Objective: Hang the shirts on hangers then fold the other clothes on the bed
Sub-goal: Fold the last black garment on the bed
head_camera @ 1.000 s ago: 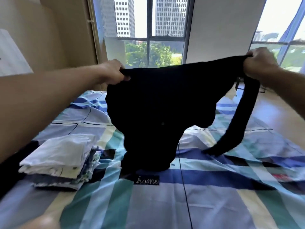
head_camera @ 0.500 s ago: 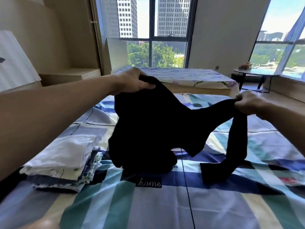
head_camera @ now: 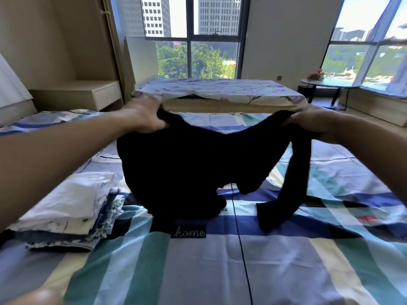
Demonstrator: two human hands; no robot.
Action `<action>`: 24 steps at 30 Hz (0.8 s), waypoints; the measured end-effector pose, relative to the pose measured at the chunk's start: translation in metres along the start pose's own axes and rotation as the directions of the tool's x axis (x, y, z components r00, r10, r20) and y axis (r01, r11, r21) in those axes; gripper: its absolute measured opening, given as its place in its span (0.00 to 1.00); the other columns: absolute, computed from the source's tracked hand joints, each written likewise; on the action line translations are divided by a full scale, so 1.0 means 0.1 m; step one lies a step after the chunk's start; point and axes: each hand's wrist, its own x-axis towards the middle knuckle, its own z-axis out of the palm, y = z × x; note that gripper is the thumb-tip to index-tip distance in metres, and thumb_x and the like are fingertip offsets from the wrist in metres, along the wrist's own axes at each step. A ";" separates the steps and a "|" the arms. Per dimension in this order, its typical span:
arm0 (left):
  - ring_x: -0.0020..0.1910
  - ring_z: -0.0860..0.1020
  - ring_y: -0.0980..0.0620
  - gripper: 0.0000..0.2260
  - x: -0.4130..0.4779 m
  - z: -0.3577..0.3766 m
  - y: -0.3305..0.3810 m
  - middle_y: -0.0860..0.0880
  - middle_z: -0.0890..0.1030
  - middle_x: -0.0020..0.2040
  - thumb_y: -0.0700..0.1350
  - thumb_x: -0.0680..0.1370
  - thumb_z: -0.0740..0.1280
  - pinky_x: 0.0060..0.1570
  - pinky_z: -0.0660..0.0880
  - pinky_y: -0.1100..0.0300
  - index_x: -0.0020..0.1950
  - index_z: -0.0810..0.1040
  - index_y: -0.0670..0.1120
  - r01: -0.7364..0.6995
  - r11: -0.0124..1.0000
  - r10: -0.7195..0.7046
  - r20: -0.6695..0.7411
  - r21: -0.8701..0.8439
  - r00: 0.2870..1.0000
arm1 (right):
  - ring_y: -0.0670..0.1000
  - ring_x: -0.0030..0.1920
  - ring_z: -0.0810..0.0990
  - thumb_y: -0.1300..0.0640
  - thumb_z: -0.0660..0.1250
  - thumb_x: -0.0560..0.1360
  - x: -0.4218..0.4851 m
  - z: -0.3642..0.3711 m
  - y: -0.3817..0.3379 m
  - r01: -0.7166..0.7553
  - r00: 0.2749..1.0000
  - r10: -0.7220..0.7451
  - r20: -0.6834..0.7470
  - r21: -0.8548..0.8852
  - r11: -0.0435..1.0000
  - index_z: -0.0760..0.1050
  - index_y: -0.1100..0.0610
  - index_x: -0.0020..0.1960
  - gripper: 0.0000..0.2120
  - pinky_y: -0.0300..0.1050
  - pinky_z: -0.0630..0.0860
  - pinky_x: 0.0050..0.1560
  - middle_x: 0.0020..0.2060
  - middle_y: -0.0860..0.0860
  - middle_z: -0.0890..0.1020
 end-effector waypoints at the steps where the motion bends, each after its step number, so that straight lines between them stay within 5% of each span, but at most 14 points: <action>1: 0.61 0.77 0.43 0.30 -0.06 0.11 0.09 0.43 0.78 0.64 0.60 0.69 0.76 0.60 0.74 0.50 0.67 0.72 0.50 -0.051 0.999 0.051 0.054 0.005 0.997 | 0.50 0.38 0.80 0.64 0.70 0.76 -0.02 0.10 -0.10 0.045 0.999 -0.045 0.023 -0.005 0.999 0.80 0.57 0.42 0.05 0.43 0.78 0.43 0.40 0.53 0.79; 4: 0.71 0.69 0.52 0.52 -0.30 0.46 0.55 0.50 0.70 0.72 0.65 0.62 0.79 0.71 0.66 0.51 0.79 0.58 0.52 -0.202 0.876 0.309 0.187 -0.439 0.933 | 0.49 0.43 0.81 0.61 0.75 0.73 -0.14 0.49 -0.37 0.167 0.979 -0.165 0.117 -0.005 0.986 0.81 0.55 0.45 0.04 0.38 0.76 0.45 0.37 0.49 0.83; 6: 0.64 0.73 0.58 0.42 -0.43 0.69 0.87 0.51 0.76 0.67 0.53 0.66 0.82 0.66 0.71 0.58 0.75 0.66 0.49 -0.178 0.690 0.367 0.128 -0.701 0.921 | 0.50 0.45 0.80 0.62 0.76 0.71 -0.21 0.74 -0.47 0.218 0.958 -0.229 0.173 0.082 0.972 0.79 0.57 0.49 0.09 0.42 0.75 0.49 0.43 0.53 0.82; 8: 0.49 0.79 0.57 0.22 -0.47 0.89 1.07 0.50 0.83 0.51 0.45 0.66 0.82 0.54 0.76 0.60 0.57 0.80 0.47 -0.106 0.553 0.287 0.070 -0.826 0.955 | 0.49 0.43 0.79 0.62 0.76 0.72 -0.25 0.92 -0.48 0.231 0.936 -0.277 0.215 0.218 0.948 0.78 0.57 0.53 0.11 0.42 0.75 0.48 0.43 0.53 0.80; 11: 0.36 0.74 0.56 0.05 -0.55 0.96 1.02 0.50 0.77 0.37 0.39 0.70 0.73 0.39 0.71 0.61 0.44 0.79 0.43 -0.081 0.480 0.254 0.050 -0.873 0.966 | 0.48 0.40 0.78 0.58 0.71 0.77 -0.28 0.90 -0.31 0.147 0.911 -0.308 0.275 0.482 0.864 0.76 0.57 0.55 0.09 0.41 0.76 0.43 0.41 0.52 0.79; 14: 0.31 0.76 0.59 0.12 -0.70 0.93 0.72 0.50 0.78 0.41 0.29 0.79 0.62 0.33 0.71 0.68 0.49 0.78 0.46 0.078 0.436 0.279 0.217 -0.897 0.935 | 0.54 0.38 0.81 0.60 0.66 0.80 -0.22 0.93 0.13 0.056 0.954 -0.197 0.224 0.513 0.856 0.74 0.60 0.54 0.05 0.47 0.80 0.41 0.42 0.58 0.80; 17: 0.37 0.80 0.51 0.17 -0.82 1.03 0.22 0.44 0.79 0.49 0.35 0.77 0.63 0.37 0.77 0.58 0.59 0.76 0.54 0.189 0.671 0.257 0.463 -0.717 0.848 | 0.57 0.44 0.81 0.67 0.70 0.76 -0.12 1.29 0.79 0.093 0.968 -0.125 0.216 0.154 0.984 0.76 0.57 0.50 0.08 0.53 0.80 0.46 0.43 0.57 0.81; 20: 0.57 0.77 0.49 0.19 -0.91 1.10 -0.06 0.51 0.77 0.56 0.44 0.66 0.60 0.60 0.71 0.55 0.54 0.77 0.58 -0.238 0.931 0.361 0.620 -0.275 0.696 | 0.53 0.58 0.78 0.69 0.74 0.69 -0.13 1.73 1.26 0.270 0.917 -0.170 0.361 -0.246 0.931 0.76 0.56 0.63 0.25 0.42 0.74 0.60 0.57 0.54 0.78; 22: 0.62 0.70 0.51 0.16 -1.04 1.18 -0.08 0.56 0.74 0.56 0.43 0.69 0.61 0.64 0.62 0.54 0.54 0.79 0.55 -0.663 0.721 0.336 0.736 0.201 0.588 | 0.50 0.68 0.71 0.69 0.72 0.67 -0.17 1.99 1.42 0.392 0.864 -0.215 0.455 -0.342 0.854 0.70 0.54 0.73 0.36 0.38 0.67 0.68 0.68 0.52 0.71; 24: 0.62 0.69 0.49 0.15 -1.20 1.27 -0.05 0.54 0.74 0.58 0.41 0.72 0.62 0.65 0.60 0.48 0.56 0.78 0.53 -0.783 0.492 0.244 0.804 0.380 0.543 | 0.52 0.74 0.64 0.67 0.68 0.68 -0.18 2.20 1.48 0.475 0.837 -0.251 0.487 -0.417 0.775 0.65 0.49 0.77 0.39 0.46 0.65 0.73 0.75 0.51 0.63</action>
